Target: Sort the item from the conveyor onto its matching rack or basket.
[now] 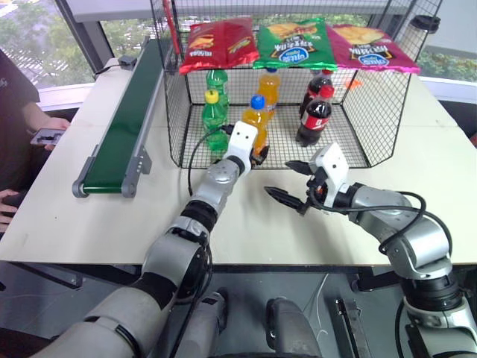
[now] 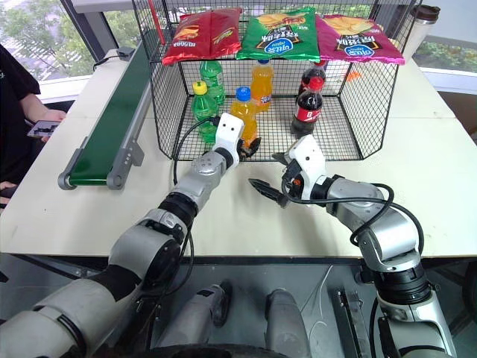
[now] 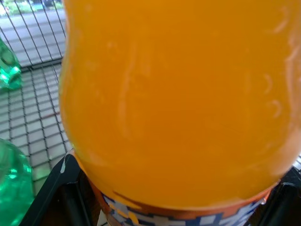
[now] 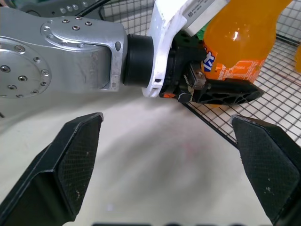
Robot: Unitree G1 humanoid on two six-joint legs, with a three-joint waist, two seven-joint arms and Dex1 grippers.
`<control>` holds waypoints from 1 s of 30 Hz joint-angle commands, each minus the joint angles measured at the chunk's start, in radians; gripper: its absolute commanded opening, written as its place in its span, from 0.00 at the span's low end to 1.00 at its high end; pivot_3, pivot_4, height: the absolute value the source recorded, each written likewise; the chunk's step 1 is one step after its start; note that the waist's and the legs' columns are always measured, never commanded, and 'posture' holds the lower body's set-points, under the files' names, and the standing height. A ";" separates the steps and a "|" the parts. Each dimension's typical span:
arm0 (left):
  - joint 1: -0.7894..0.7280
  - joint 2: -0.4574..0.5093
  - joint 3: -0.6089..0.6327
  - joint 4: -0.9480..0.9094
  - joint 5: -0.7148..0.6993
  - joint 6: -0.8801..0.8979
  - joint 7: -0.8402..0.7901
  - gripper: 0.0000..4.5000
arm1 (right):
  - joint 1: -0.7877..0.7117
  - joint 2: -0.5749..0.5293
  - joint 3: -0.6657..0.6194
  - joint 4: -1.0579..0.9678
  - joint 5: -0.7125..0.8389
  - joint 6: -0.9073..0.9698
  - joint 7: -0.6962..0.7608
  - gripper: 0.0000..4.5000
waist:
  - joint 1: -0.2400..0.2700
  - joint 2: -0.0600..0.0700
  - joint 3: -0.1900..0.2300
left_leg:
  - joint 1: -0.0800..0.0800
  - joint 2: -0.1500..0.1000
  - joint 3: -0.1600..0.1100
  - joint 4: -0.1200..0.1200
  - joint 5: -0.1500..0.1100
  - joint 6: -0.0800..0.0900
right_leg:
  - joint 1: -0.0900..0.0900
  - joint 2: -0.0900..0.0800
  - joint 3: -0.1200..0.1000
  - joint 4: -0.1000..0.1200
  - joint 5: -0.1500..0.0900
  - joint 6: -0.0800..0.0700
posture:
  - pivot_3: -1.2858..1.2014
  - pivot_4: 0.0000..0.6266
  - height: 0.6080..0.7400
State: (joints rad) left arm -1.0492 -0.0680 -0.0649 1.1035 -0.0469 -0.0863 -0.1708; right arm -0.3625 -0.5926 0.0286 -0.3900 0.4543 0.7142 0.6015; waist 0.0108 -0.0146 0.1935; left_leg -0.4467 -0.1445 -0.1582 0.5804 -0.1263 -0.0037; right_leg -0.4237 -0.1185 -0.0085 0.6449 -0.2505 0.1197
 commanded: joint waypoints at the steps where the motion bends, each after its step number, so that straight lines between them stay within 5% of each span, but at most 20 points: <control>1: -0.062 -0.009 0.021 0.013 0.010 -0.073 0.004 0.68 | -0.002 -0.007 -0.032 -0.040 -0.007 0.000 -0.019 1.00 | 0.000 0.000 0.000 | 0.000 0.000 0.000 0.000 0.000 0.000 | 0.000 0.000 0.000 0.000 0.000 0.000 | 0.52 0.24 0.98; 12: -0.027 0.044 0.055 -0.127 -0.008 -0.073 -0.077 0.68 | -0.012 0.014 -0.066 -0.013 -0.016 -0.002 -0.072 1.00 | -0.002 0.000 0.000 | 0.000 0.000 0.000 0.000 0.000 0.000 | 0.000 0.000 0.000 0.001 0.000 0.000 | 0.52 0.24 0.98; 22: 0.280 0.279 0.037 -0.822 -0.128 0.268 -0.400 0.68 | -0.091 0.031 -0.073 -0.008 0.023 0.008 -0.045 1.00 | -0.027 0.000 0.000 | 0.002 0.000 -0.001 0.000 0.000 0.000 | 0.000 0.001 0.001 0.003 0.000 0.000 | 0.52 0.24 0.98; 30: 0.442 0.461 0.053 -1.140 -0.293 0.522 -0.584 0.68 | -0.143 0.055 -0.040 -0.041 0.070 0.035 -0.016 1.00 | -0.023 0.001 0.000 | 0.002 0.001 -0.001 0.000 0.000 0.000 | 0.000 0.001 0.002 0.003 0.001 -0.002 | 0.52 0.24 0.98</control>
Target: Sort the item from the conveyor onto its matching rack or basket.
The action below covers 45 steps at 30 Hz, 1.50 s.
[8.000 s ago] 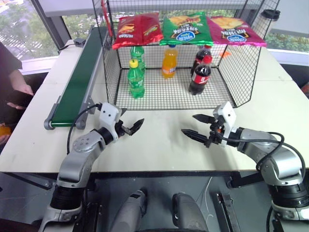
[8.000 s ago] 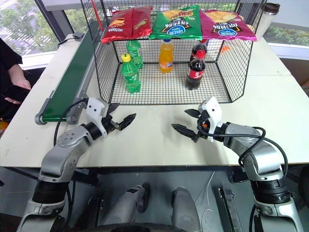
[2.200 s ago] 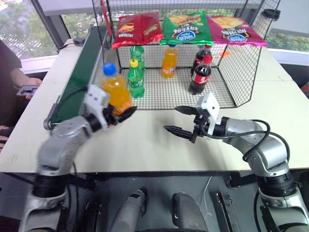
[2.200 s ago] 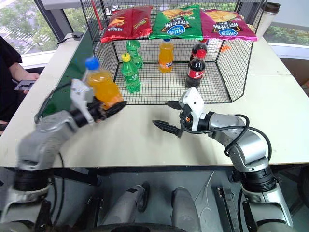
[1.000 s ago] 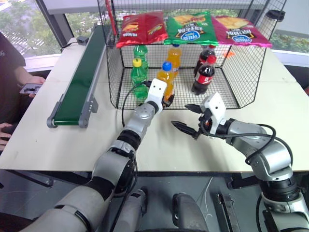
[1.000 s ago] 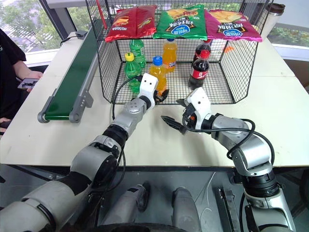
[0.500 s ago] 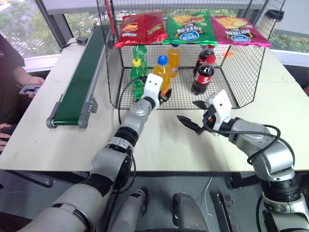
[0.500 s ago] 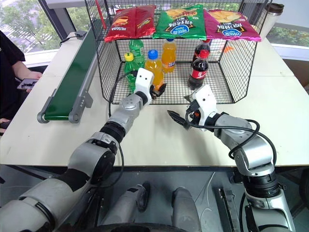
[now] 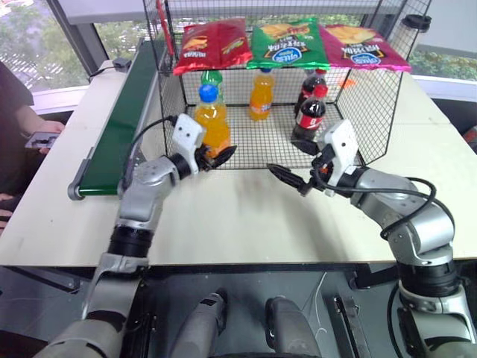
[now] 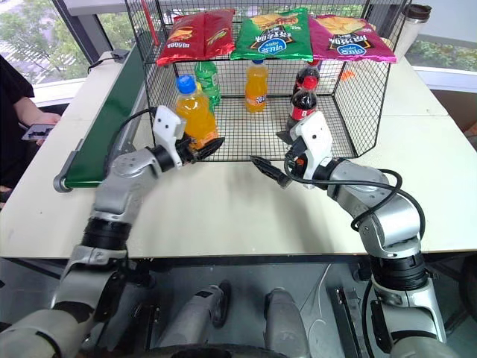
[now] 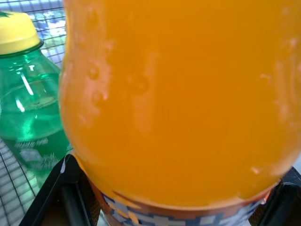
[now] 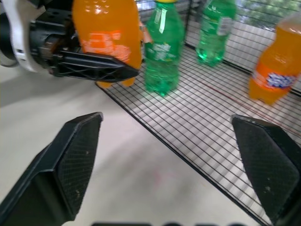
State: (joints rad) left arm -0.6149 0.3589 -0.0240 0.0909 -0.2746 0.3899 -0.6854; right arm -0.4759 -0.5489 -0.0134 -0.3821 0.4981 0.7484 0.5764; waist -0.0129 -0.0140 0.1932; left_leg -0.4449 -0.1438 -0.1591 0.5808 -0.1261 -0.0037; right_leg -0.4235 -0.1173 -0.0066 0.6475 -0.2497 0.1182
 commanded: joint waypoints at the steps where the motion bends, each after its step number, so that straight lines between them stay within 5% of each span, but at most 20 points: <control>1: 0.022 0.050 0.012 -0.147 -0.086 0.070 -0.089 0.68 | -0.035 0.018 0.011 -0.054 0.031 0.004 0.012 1.00 | 0.000 0.000 0.000 | 0.000 0.000 0.000 0.000 0.000 0.000 | 0.000 0.000 0.000 0.000 0.000 0.000 | 0.52 0.24 0.98; 8: 0.065 0.108 -0.046 -0.195 -0.126 0.121 -0.204 0.68 | -0.081 0.075 0.074 -0.078 0.061 0.028 0.022 1.00 | 0.000 0.000 0.000 | 0.000 0.000 0.000 0.000 0.000 0.000 | 0.000 0.000 0.001 0.000 0.000 -0.001 | 0.52 0.24 0.98; 21: 0.031 0.066 -0.167 -0.138 -0.085 0.044 -0.291 0.68 | -0.149 0.144 0.141 -0.045 0.043 0.015 0.032 1.00 | -0.001 0.000 0.000 | 0.000 0.001 0.000 -0.001 0.000 0.000 | -0.001 -0.001 0.001 0.000 0.000 -0.001 | 0.52 0.24 0.98; 45: 0.053 0.104 -0.133 -0.155 -0.103 0.032 -0.321 0.68 | -0.164 0.123 0.141 0.054 -0.004 -0.053 0.113 1.00 | -0.001 0.000 0.000 | 0.000 0.001 0.000 -0.001 0.000 0.000 | -0.001 -0.001 0.001 0.000 0.000 -0.001 | 0.52 0.24 0.98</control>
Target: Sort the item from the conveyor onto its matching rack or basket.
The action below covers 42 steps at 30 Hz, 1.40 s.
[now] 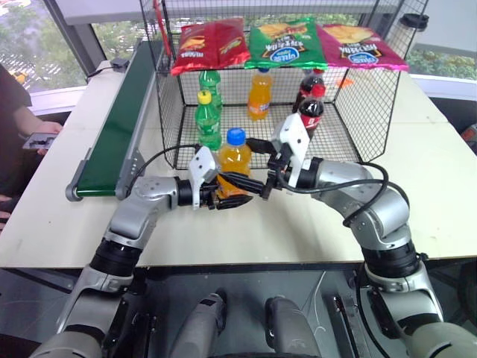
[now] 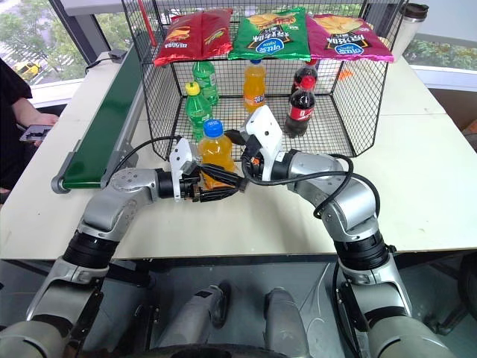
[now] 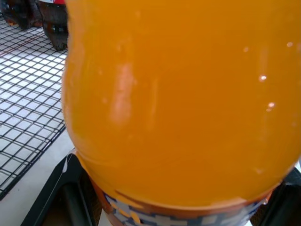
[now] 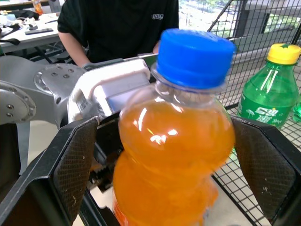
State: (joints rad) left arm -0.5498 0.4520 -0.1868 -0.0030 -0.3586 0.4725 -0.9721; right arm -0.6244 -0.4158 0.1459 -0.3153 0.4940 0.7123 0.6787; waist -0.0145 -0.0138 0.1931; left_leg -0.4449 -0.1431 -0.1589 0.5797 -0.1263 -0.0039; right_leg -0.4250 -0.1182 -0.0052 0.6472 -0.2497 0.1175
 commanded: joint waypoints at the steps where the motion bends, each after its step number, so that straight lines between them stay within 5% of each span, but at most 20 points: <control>1: -0.012 0.013 0.031 -0.060 -0.019 -0.052 -0.036 0.68 | -0.015 -0.012 -0.019 -0.013 -0.001 -0.017 0.014 1.00 | 0.000 0.000 0.000 | 0.000 0.000 0.000 0.000 0.000 0.000 | 0.000 0.000 0.000 0.000 0.000 0.000 | 0.52 0.24 0.98; 11: 0.006 0.008 0.029 -0.087 -0.031 -0.047 -0.036 0.68 | -0.021 -0.001 -0.021 0.020 -0.028 -0.043 0.014 1.00 | 0.000 0.000 0.000 | 0.000 0.000 0.000 0.000 0.000 0.000 | 0.000 0.000 0.000 0.000 0.000 0.000 | 0.52 0.24 0.98; 16: 0.012 0.001 0.027 -0.092 -0.032 -0.048 -0.032 0.68 | -0.030 0.011 -0.026 0.035 -0.030 -0.056 0.011 0.52 | -0.001 0.000 0.000 | 0.000 0.000 0.000 0.000 0.000 0.000 | 0.000 0.000 0.000 0.000 0.000 0.000 | 0.52 0.24 0.98; 17: 0.012 0.000 0.027 -0.092 -0.033 -0.046 -0.031 0.68 | -0.031 0.013 -0.026 0.036 -0.029 -0.057 0.012 0.49 | -0.001 0.000 0.000 | 0.000 0.000 0.000 0.000 0.000 0.000 | 0.000 0.000 0.000 0.000 0.000 0.000 | 0.52 0.24 0.98; 25: 0.015 -0.004 0.013 -0.092 -0.005 -0.057 -0.013 0.68 | -0.038 0.016 -0.027 0.029 -0.017 -0.057 0.010 0.49 | 0.000 0.000 0.000 | 0.000 0.000 0.000 0.000 0.000 0.000 | 0.000 0.000 0.000 0.000 0.000 0.000 | 0.52 0.24 0.98; 28: 0.009 -0.020 0.018 -0.080 0.002 -0.064 0.009 0.99 | -0.039 0.015 -0.024 0.027 -0.023 -0.056 0.005 0.49 | 0.001 0.000 0.000 | 0.000 0.000 0.000 0.000 0.000 0.000 | 0.000 0.000 0.000 0.000 0.000 0.000 | 0.52 0.24 0.98; 42: 0.099 0.068 0.115 -0.167 -0.004 0.017 0.089 0.99 | -0.079 0.055 -0.043 0.126 -0.105 -0.110 -0.081 0.49 | -0.002 0.000 0.000 | 0.000 0.000 0.000 -0.001 0.000 0.000 | -0.001 0.000 0.001 0.000 0.000 0.000 | 0.52 0.24 0.98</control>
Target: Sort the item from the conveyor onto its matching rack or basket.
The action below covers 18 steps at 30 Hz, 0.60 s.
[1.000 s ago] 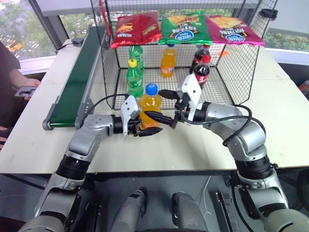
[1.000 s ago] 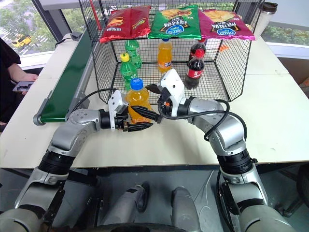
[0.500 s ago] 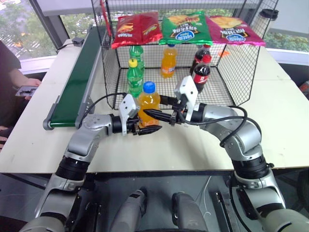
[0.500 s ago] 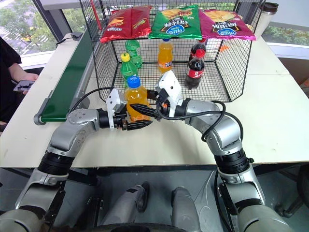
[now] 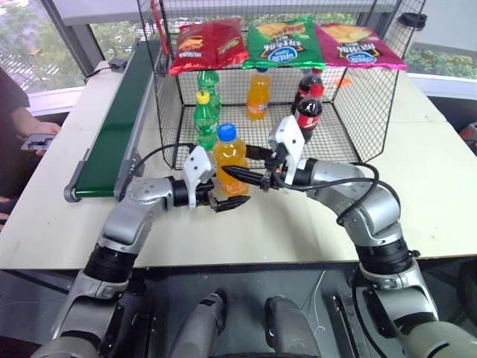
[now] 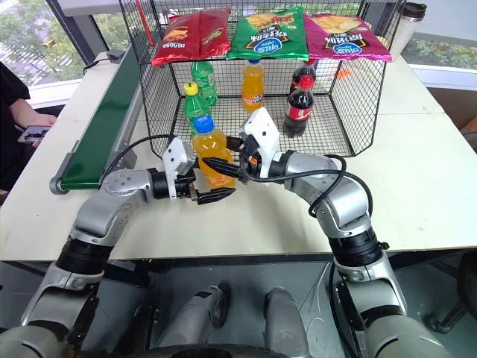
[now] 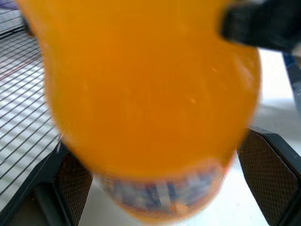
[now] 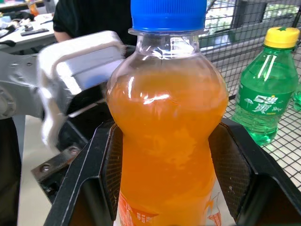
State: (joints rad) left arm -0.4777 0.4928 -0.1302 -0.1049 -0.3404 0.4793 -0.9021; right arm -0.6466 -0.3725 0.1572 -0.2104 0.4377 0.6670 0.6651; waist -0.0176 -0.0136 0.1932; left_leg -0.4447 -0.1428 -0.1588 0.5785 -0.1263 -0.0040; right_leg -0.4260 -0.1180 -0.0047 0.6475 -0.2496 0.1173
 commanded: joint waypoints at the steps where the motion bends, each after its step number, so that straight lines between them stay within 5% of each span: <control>1: 0.048 0.037 0.087 -0.071 -0.022 0.015 0.042 0.99 | -0.071 0.026 -0.059 0.056 -0.070 -0.082 -0.096 0.49 | 0.001 0.000 0.000 | 0.000 0.000 0.000 0.000 0.000 0.000 | 0.000 0.000 0.000 0.000 0.000 0.000 | 0.52 0.24 0.98; 9: 0.156 0.029 0.210 -0.149 -0.024 0.046 0.219 0.99 | -0.185 0.117 -0.092 0.359 -0.206 -0.253 -0.258 0.49 | 0.001 0.000 0.000 | 0.000 0.000 0.001 -0.001 0.000 0.000 | -0.001 0.001 0.001 0.000 0.000 0.000 | 0.52 0.24 0.98; 18: 0.192 -0.073 0.173 -0.234 0.005 0.062 0.376 0.99 | -0.303 0.188 -0.126 0.727 -0.295 -0.503 -0.348 0.49 | 0.000 0.000 0.000 | 0.001 0.000 0.002 -0.001 0.001 -0.001 | 0.000 0.003 0.001 0.000 0.001 0.000 | 0.52 0.24 0.98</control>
State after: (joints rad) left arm -0.2878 0.4230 0.0475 -0.3000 -0.3434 0.5426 -0.5451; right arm -0.8912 -0.1933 0.0621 0.5251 0.1479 0.2342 0.3275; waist -0.0174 -0.0133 0.1934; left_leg -0.4437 -0.1428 -0.1571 0.5769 -0.1255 -0.0051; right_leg -0.4266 -0.1147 -0.0030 0.6478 -0.2489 0.1168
